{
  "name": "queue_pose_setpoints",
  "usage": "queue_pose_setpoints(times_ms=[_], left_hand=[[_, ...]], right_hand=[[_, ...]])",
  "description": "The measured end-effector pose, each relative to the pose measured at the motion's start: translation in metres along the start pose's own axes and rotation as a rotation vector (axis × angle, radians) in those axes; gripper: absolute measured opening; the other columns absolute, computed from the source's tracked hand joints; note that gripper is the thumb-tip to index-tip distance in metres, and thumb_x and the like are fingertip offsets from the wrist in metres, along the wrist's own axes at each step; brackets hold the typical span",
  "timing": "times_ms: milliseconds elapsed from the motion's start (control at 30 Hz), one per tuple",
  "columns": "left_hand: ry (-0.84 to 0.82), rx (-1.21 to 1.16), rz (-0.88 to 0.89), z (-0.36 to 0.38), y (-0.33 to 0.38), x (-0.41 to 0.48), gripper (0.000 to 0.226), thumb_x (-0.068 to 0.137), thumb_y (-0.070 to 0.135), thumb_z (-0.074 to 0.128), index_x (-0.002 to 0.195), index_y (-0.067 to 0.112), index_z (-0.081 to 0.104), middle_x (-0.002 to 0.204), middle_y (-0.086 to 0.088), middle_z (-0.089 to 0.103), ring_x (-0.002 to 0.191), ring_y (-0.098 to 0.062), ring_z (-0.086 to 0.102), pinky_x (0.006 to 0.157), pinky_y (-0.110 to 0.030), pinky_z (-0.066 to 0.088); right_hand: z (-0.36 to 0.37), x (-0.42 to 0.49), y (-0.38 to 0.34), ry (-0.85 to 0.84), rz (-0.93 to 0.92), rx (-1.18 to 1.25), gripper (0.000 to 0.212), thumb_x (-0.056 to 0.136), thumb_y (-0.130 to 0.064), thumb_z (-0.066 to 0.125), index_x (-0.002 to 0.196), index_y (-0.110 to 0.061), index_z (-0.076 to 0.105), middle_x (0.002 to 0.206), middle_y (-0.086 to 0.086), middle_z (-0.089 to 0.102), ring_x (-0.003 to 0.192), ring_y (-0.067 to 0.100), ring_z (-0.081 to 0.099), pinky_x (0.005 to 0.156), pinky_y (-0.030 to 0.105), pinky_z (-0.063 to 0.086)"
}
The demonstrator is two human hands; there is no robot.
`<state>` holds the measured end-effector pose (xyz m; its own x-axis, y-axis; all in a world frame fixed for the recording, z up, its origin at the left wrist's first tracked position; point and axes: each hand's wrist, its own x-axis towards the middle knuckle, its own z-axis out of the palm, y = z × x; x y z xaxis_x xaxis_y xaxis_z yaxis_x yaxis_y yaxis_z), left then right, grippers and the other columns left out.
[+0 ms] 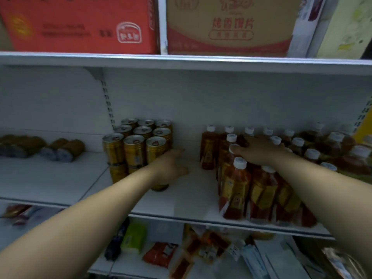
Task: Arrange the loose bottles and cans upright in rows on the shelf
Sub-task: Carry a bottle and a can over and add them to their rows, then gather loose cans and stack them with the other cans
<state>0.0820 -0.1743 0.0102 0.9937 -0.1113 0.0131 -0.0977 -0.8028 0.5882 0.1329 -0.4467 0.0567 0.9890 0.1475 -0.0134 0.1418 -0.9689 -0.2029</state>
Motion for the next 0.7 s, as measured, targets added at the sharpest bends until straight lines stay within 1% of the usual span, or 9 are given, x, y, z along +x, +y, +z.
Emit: queue_pose_setpoints(times_ms=[33,67,133,233,300,367,500,600,700], left_hand=[[0.021,0.000,0.005,-0.011,-0.001,-0.011,0.077,0.083,0.042,0.064,0.146,0.025,0.024,0.151,-0.002,0.030,0.134,-0.020,0.034,0.101,-0.025,0.032],[0.040,-0.005,0.010,-0.022,-0.004,-0.022,0.076,0.082,0.043,0.065,0.145,0.026,0.026,0.149,-0.001,0.033,0.131,-0.020,0.038,0.096,-0.024,0.033],[0.077,0.000,0.021,-0.042,-0.010,-0.042,0.074,0.081,0.045,0.065,0.143,0.028,0.030,0.146,0.001,0.039,0.126,-0.020,0.043,0.089,-0.024,0.035],[0.109,0.049,0.072,-0.071,-0.030,-0.066,0.070,0.080,0.043,0.067,0.140,0.028,0.036,0.141,0.000,0.045,0.121,-0.019,0.047,0.093,-0.028,0.040],[0.116,0.057,0.073,-0.092,-0.054,-0.080,0.067,0.080,0.041,0.067,0.138,0.028,0.038,0.139,0.001,0.048,0.121,-0.019,0.049,0.094,-0.030,0.041],[0.133,0.093,0.019,-0.115,-0.086,-0.097,0.071,0.080,0.045,0.065,0.141,0.030,0.032,0.143,0.000,0.043,0.123,-0.020,0.047,0.094,-0.028,0.039],[0.147,0.157,-0.136,-0.163,-0.178,-0.140,0.075,0.083,0.051,0.060,0.146,0.029,0.024,0.152,0.002,0.028,0.134,-0.019,0.034,0.098,-0.026,0.031],[0.147,0.173,-0.221,-0.201,-0.248,-0.175,0.076,0.083,0.050,0.060,0.146,0.030,0.022,0.153,0.002,0.025,0.135,-0.019,0.032,0.098,-0.027,0.031],[0.147,0.217,-0.295,-0.236,-0.304,-0.206,0.076,0.084,0.048,0.060,0.147,0.028,0.021,0.153,0.002,0.024,0.136,-0.018,0.030,0.103,-0.029,0.030]], right_hand=[[-0.002,0.000,-0.011,0.012,-0.006,0.006,0.082,0.071,-0.082,0.027,0.132,-0.030,0.048,0.138,0.007,0.050,0.119,0.030,0.048,0.099,0.043,0.036],[-0.004,0.000,-0.026,0.029,-0.022,0.015,0.084,0.073,-0.082,0.028,0.136,-0.029,0.045,0.142,0.008,0.047,0.122,0.031,0.047,0.102,0.045,0.035],[-0.005,0.000,-0.062,0.078,-0.099,0.016,0.083,0.079,-0.078,0.033,0.146,-0.028,0.035,0.151,0.005,0.037,0.132,0.029,0.039,0.108,0.045,0.032],[-0.002,0.000,-0.127,0.129,-0.193,-0.009,0.082,0.080,-0.077,0.035,0.145,-0.026,0.034,0.151,0.003,0.036,0.133,0.028,0.039,0.107,0.041,0.032],[0.003,0.004,-0.172,0.138,-0.239,0.011,0.082,0.081,-0.077,0.037,0.145,-0.026,0.034,0.152,0.004,0.035,0.133,0.029,0.038,0.105,0.040,0.033],[0.011,0.007,-0.219,0.121,-0.299,0.045,0.084,0.080,-0.078,0.037,0.146,-0.027,0.032,0.152,0.003,0.035,0.133,0.028,0.038,0.104,0.039,0.033],[0.038,0.018,-0.324,0.058,-0.386,0.098,0.083,0.076,-0.080,0.038,0.143,-0.030,0.035,0.149,0.001,0.039,0.128,0.026,0.043,0.103,0.037,0.037],[0.064,0.027,-0.406,0.004,-0.409,0.104,0.087,0.079,-0.078,0.038,0.148,-0.026,0.028,0.154,0.002,0.032,0.134,0.027,0.037,0.105,0.035,0.033],[0.091,0.029,-0.481,-0.034,-0.436,0.118,0.089,0.079,-0.079,0.036,0.148,-0.023,0.028,0.152,0.005,0.034,0.132,0.030,0.039,0.099,0.036,0.035]])
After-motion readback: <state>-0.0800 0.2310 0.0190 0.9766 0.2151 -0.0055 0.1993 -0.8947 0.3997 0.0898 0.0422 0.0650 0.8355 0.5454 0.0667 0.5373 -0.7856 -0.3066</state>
